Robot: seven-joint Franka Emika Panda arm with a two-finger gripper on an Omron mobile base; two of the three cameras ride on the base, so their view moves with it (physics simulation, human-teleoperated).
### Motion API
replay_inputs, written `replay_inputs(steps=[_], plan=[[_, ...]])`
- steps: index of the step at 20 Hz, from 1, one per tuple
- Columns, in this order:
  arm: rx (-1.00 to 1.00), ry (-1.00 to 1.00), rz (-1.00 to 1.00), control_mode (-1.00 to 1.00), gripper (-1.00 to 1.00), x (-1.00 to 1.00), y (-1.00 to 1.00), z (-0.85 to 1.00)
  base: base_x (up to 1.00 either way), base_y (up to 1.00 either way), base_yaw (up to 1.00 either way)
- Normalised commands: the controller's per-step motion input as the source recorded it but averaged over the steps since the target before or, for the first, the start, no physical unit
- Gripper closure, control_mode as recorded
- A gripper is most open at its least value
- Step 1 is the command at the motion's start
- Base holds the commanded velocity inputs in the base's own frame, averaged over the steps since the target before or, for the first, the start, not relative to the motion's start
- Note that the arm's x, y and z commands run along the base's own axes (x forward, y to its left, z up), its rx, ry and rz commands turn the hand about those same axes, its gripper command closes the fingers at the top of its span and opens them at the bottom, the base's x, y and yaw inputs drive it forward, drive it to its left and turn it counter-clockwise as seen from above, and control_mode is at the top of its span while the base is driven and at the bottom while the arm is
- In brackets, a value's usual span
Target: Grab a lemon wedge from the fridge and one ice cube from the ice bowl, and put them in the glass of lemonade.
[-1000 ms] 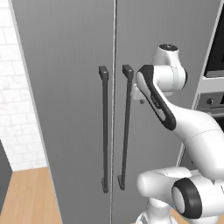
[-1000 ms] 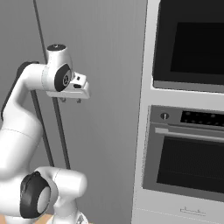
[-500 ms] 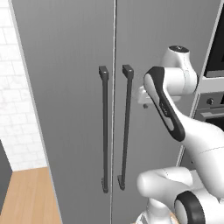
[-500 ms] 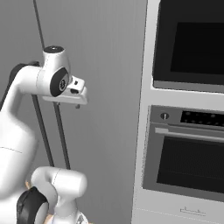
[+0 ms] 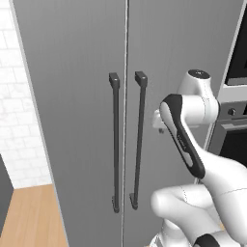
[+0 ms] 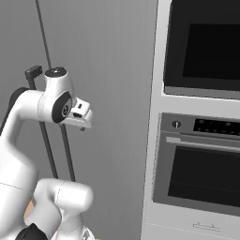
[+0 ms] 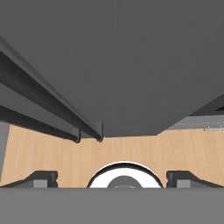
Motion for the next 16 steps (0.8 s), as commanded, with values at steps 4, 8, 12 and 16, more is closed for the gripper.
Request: replay_inputs(steps=[4, 8, 12, 16], plan=[[0.00, 0.00, 0.00, 1.00, -1.00, 0.00, 0.03, 0.00, -0.08, 0.21, -0.01], [0.00, 0.00, 0.00, 1.00, -1.00, 0.00, 0.00, 0.00, -0.35, 0.46, -0.06], [0.00, 0.00, 0.00, 1.00, -1.00, 0.00, 0.00, 0.00, -0.38, 0.14, -0.07], [0.00, 0.00, 0.00, 1.00, -1.00, 0.00, 0.00, 0.00, -0.72, 0.00, -0.06]])
